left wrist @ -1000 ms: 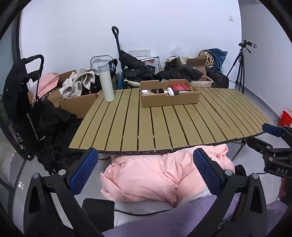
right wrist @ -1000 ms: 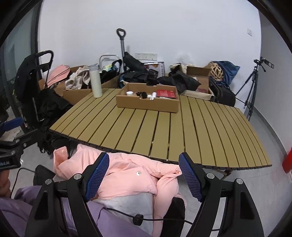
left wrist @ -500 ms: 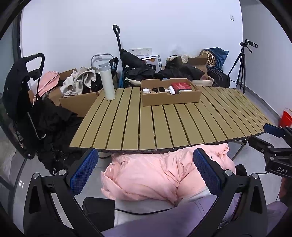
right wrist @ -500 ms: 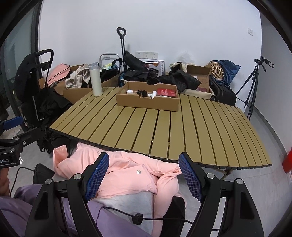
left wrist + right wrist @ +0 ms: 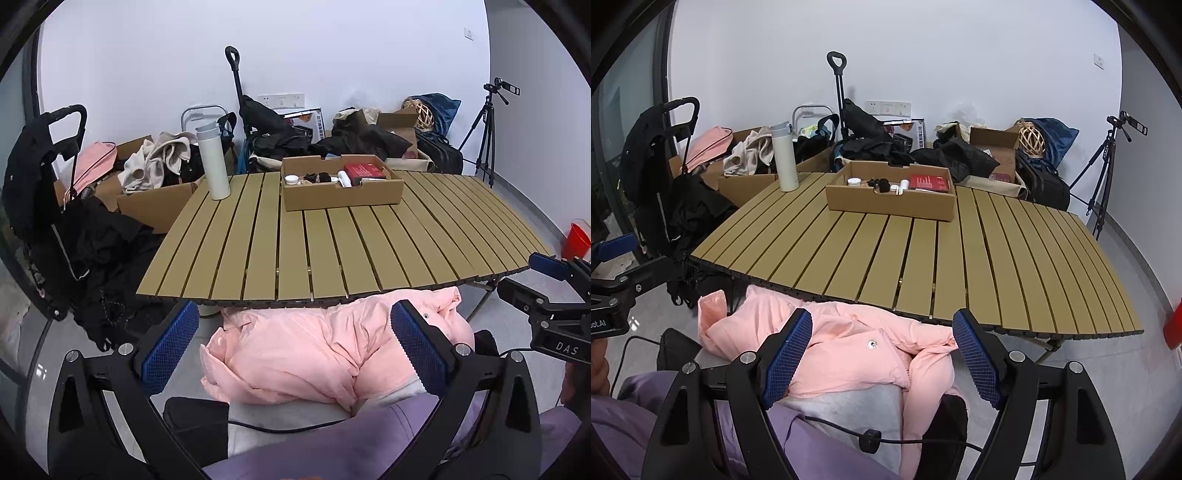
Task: Organize objects
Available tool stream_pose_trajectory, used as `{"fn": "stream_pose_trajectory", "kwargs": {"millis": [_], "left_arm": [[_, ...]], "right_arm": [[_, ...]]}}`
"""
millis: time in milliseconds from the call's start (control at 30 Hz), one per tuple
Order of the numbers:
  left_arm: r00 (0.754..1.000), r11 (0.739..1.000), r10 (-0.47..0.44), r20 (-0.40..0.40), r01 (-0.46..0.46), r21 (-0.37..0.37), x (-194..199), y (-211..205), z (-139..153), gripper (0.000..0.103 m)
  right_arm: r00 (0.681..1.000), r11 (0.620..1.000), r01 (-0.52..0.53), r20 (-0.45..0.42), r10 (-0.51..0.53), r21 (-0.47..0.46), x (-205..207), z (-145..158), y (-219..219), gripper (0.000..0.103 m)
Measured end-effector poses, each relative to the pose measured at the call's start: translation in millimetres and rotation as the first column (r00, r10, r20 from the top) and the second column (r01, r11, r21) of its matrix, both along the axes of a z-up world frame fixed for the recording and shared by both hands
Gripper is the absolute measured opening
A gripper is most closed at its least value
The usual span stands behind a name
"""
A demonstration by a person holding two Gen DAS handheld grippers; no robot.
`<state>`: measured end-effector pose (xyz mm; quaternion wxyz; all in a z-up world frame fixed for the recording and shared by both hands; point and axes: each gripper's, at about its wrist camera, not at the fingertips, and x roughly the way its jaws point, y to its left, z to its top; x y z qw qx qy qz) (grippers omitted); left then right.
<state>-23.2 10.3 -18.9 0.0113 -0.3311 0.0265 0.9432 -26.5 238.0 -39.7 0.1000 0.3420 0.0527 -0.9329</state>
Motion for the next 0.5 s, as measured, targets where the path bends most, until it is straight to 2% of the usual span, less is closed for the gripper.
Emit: {"fn": "stream_pose_trajectory", "kwargs": {"millis": [500], "left_arm": [[1.000, 1.000, 0.005, 0.025, -0.005, -0.004, -2.1, 1.7, -4.5, 0.103]], "right_arm": [[0.999, 0.999, 0.038, 0.017, -0.038, 0.017, -3.7, -3.3, 7.7, 0.082]]}}
